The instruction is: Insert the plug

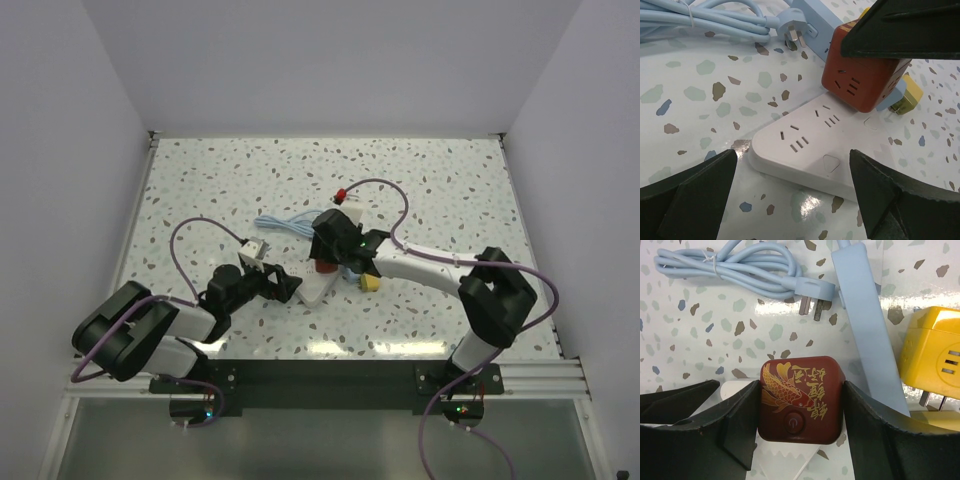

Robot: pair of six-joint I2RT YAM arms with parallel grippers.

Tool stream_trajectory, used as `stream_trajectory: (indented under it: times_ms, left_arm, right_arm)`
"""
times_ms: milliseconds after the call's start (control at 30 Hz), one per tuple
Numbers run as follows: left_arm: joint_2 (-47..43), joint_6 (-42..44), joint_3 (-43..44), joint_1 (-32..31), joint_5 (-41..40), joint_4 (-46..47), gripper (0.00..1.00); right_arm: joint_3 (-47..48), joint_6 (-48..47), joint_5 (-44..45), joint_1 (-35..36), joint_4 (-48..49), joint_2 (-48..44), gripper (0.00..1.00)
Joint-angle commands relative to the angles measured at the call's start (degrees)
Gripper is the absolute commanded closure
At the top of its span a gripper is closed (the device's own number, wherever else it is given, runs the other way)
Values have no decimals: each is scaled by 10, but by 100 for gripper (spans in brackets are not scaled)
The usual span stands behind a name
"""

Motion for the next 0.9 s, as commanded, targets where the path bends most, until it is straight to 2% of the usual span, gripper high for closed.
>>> stream_trajectory:
  times_ms: [0,300,533,667,867]
  left_arm:
    - [5,17,7,5,6,44,0]
    - [5,16,7,7,5,44,0]
    - [10,15,8,8,8,47,0]
    - [1,13,4,8,7,43,0]
    - [-38,15,-2,7,-1,23,0]
  right_arm:
    - [-46,-2,-5,30,-141,67,100]
    - [-80,42,58,80,-148,33,100]
    - [-119,55,59,85,-109,25,100]
    - [-132,71,87,92,-105,22,100]
    - [-105,62,138,92,-97,16,100]
